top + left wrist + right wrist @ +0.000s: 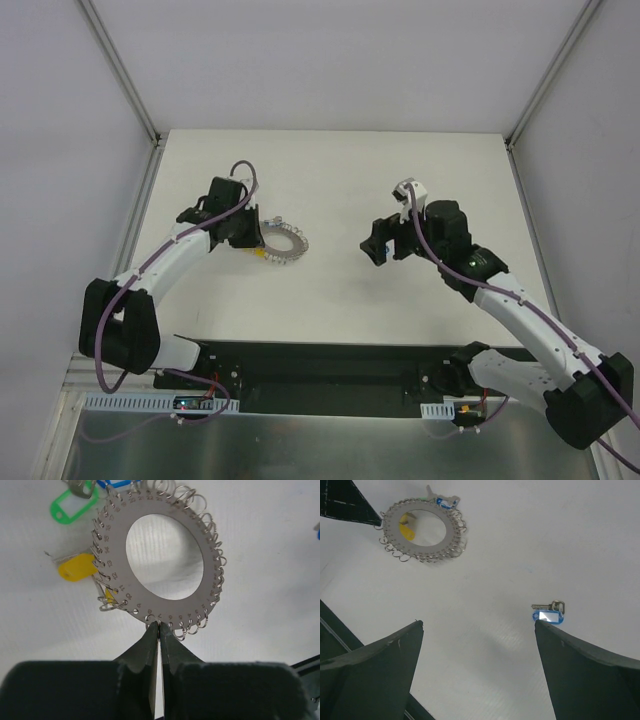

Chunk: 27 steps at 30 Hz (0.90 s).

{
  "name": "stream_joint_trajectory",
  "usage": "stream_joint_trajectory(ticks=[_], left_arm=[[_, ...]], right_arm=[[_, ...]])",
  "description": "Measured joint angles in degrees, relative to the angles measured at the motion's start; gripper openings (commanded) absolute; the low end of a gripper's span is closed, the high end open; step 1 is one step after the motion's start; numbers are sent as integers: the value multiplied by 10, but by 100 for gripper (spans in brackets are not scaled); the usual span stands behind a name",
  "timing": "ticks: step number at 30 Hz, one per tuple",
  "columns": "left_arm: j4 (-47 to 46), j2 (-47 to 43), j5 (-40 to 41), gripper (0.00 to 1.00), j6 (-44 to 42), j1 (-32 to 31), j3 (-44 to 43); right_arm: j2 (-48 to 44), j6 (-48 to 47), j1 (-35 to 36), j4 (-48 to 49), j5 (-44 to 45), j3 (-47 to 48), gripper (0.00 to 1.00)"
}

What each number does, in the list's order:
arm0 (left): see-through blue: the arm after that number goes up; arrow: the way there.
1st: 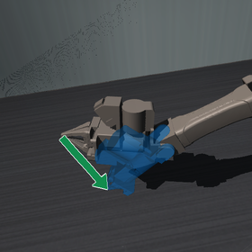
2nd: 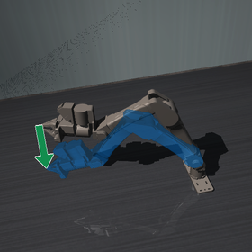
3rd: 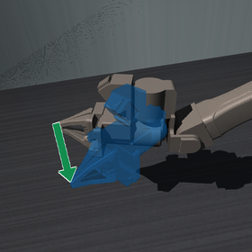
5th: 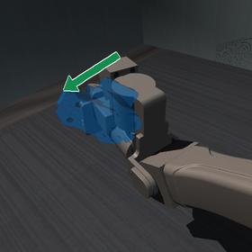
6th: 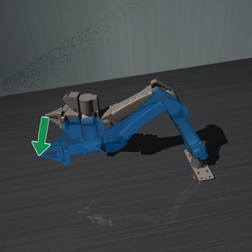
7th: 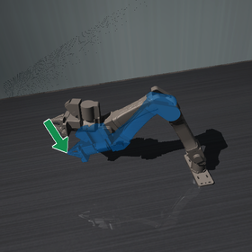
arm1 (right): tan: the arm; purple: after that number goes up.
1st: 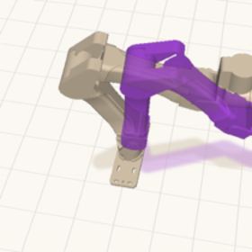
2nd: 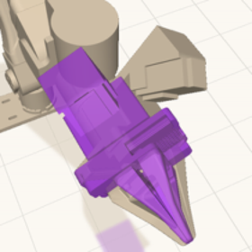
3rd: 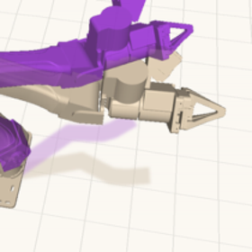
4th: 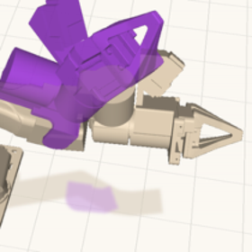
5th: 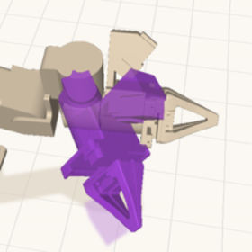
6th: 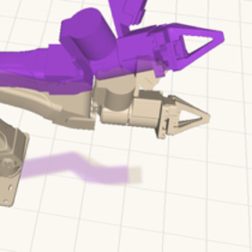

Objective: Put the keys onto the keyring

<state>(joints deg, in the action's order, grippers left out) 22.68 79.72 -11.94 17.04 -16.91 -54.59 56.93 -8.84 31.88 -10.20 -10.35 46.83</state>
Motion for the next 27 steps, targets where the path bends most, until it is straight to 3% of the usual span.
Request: stream_joint_trajectory(ticks=[16, 27], left_arm=[[-85, -194, -146, 0, -101, 0, -10], [-121, -208, -304, 0, -148, 0, -46]], right_arm=[[115, 37, 54, 92, -120, 93, 99], [151, 40, 63, 156, -226, 133, 96]])
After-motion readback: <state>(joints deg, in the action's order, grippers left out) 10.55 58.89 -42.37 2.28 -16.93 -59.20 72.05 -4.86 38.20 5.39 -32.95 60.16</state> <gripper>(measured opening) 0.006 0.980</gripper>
